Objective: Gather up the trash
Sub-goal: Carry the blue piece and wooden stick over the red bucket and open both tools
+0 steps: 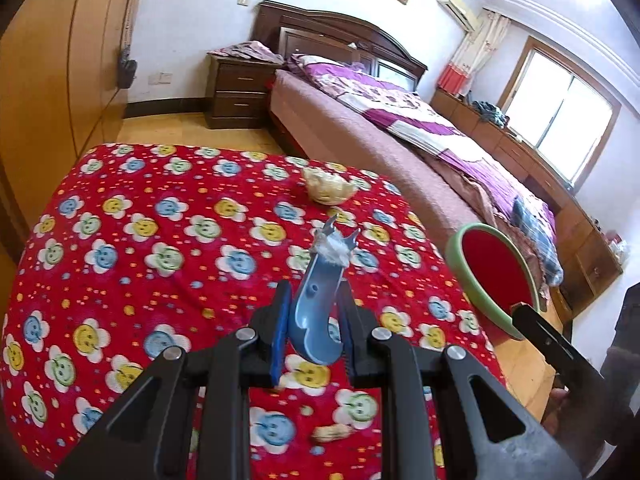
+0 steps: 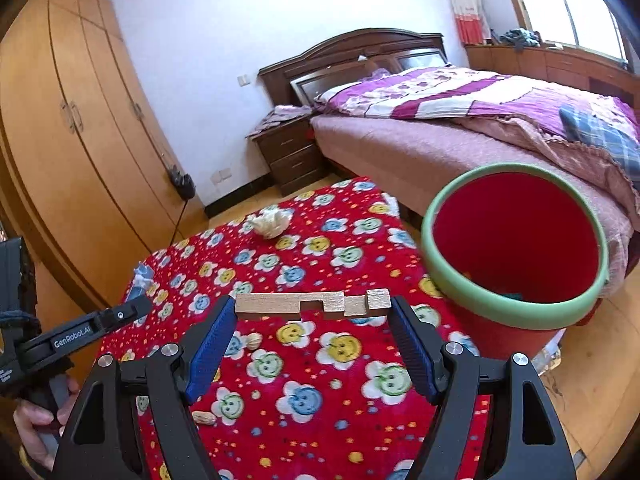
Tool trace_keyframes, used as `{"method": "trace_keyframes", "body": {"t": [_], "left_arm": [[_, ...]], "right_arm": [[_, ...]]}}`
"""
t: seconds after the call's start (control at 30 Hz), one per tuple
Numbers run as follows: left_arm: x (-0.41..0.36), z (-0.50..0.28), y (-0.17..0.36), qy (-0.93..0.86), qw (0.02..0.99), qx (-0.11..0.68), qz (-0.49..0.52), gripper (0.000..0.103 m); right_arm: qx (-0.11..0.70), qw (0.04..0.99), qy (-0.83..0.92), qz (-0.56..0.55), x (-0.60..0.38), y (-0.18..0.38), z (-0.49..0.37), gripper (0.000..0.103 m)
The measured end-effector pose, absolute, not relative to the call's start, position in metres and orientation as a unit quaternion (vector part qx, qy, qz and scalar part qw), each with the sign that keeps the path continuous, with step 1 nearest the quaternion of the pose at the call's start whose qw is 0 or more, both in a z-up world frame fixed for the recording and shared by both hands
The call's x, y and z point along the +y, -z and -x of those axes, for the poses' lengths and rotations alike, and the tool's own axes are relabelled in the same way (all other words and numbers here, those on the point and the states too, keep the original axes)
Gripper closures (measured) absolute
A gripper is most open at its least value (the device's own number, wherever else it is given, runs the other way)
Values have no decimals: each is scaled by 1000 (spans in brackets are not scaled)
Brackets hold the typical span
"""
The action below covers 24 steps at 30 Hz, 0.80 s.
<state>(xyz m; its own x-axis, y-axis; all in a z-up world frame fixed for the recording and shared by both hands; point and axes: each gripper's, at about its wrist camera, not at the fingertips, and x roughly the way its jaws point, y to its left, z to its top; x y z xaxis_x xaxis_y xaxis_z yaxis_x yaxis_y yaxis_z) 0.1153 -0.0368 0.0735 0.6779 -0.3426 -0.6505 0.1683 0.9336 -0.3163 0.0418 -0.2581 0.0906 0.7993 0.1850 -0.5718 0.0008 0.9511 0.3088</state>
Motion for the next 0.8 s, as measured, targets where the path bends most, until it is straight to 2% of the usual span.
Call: {"method": "trace_keyframes", "body": {"t": [0.8], "left_arm": [[-140, -113, -82, 224, 890, 393, 63, 81]], "right_arm": [[277, 943, 12, -182, -346, -100, -20, 25]]}}
